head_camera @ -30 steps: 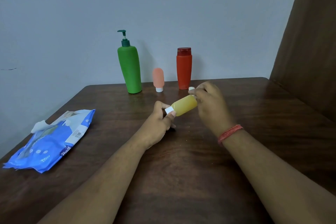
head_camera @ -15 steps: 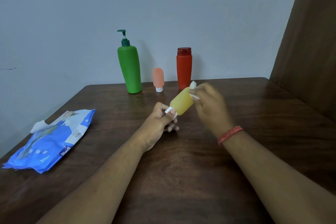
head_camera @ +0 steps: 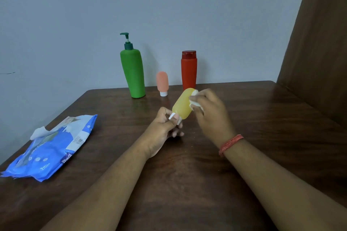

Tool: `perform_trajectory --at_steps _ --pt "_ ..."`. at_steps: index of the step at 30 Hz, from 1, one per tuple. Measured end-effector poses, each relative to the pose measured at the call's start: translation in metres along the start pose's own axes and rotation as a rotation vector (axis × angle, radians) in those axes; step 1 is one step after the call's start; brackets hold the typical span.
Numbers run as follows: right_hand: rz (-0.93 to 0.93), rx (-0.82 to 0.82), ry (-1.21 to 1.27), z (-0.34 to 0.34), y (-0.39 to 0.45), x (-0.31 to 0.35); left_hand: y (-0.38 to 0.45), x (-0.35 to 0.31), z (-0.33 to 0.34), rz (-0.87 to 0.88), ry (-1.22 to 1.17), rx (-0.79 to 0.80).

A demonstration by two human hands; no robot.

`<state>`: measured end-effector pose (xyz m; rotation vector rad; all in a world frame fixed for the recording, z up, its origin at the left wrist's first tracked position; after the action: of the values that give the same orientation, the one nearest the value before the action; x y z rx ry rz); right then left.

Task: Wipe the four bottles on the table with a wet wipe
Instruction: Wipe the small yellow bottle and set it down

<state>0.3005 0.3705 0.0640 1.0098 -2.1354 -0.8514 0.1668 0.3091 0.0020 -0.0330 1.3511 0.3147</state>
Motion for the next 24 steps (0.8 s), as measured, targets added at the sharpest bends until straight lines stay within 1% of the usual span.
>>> perform_trajectory --at_steps 3,5,10,13,15,17,19,20,22,24 --pt "-0.147 0.110 0.030 0.013 -0.006 0.022 0.000 -0.002 -0.005 0.011 -0.121 -0.062" --pt "-0.216 0.166 0.034 0.016 -0.010 0.029 0.000 -0.003 -0.006 0.008 -0.149 -0.088" --pt "-0.268 0.127 0.053 0.015 -0.011 0.028 0.000 -0.002 -0.005 -0.003 -0.193 -0.105" --pt "-0.333 0.159 0.011 0.016 -0.012 0.033 -0.001 -0.003 -0.005 0.000 -0.220 -0.126" --pt "-0.382 0.162 -0.029 0.015 -0.013 0.036 -0.001 -0.003 -0.004 0.000 -0.192 -0.114" --pt "-0.353 0.076 -0.063 0.009 -0.008 0.029 -0.001 -0.003 -0.001 0.005 -0.104 -0.068" --pt "-0.237 -0.060 -0.068 -0.002 0.000 0.012 -0.001 -0.003 0.003 0.019 0.003 -0.013" --pt "-0.171 -0.102 -0.078 -0.006 0.003 0.003 -0.002 -0.003 0.005 0.026 0.048 0.011" --pt "-0.070 -0.121 -0.103 -0.013 0.007 -0.011 -0.002 -0.003 0.008 0.043 0.115 0.043" --pt "-0.043 -0.114 -0.121 -0.015 0.007 -0.016 -0.002 -0.003 0.010 0.057 0.158 0.066"
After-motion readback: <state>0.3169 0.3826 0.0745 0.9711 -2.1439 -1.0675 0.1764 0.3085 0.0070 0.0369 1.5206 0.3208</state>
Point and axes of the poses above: each hand's wrist, its own y-axis towards the middle knuckle, its own z-axis out of the palm, x = y × z, the point moved 7 cm from there along y, towards the middle knuckle, and after that the axes turned 13 degrees about -y, right-handed, at the moved point
